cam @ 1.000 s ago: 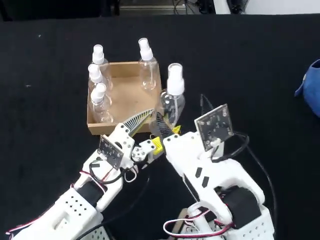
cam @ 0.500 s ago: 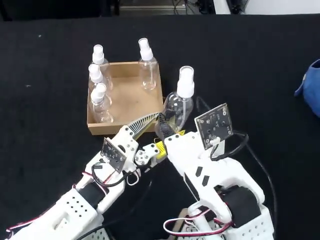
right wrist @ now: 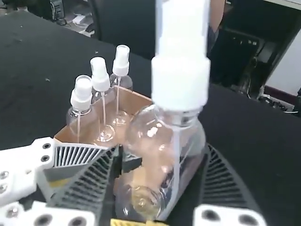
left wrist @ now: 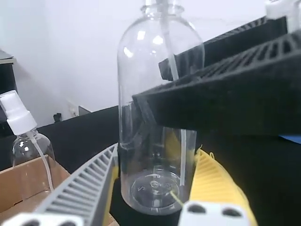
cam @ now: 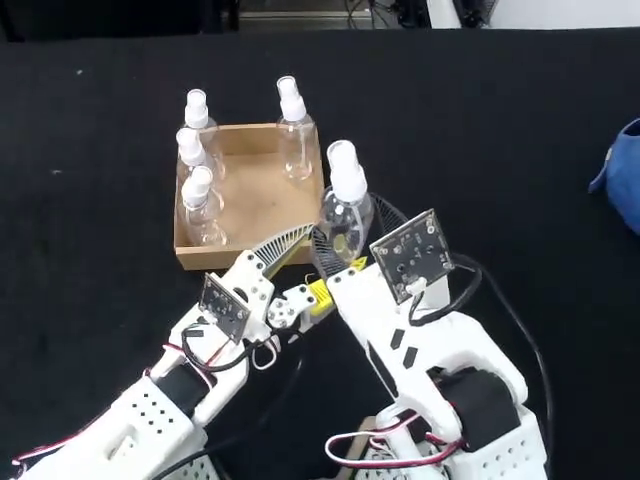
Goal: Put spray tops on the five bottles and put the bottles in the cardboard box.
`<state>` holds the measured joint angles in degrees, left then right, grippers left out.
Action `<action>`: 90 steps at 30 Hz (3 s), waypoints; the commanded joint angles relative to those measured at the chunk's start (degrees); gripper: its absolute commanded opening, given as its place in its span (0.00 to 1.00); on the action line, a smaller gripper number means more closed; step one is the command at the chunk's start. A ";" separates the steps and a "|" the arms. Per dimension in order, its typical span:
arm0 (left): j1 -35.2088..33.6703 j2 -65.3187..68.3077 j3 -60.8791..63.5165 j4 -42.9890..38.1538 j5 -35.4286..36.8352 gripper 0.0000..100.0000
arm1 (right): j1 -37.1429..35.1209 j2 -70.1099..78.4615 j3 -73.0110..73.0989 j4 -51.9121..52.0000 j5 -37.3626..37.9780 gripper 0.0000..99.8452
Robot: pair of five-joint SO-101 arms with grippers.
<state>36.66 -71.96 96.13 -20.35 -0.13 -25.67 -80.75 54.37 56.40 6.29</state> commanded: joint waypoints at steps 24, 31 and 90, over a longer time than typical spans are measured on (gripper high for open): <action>1.19 -0.09 1.45 0.44 0.00 0.03 | 0.70 -7.08 5.41 -6.42 0.79 0.24; 1.19 -0.09 1.45 0.44 0.09 0.03 | 1.05 -7.08 5.58 -7.74 0.79 0.03; 5.85 -0.26 1.36 22.33 0.53 0.04 | 21.27 -6.46 5.67 -18.37 0.70 0.01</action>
<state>39.21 -71.96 96.13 -1.36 -0.04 -5.71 -87.52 60.53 43.65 7.08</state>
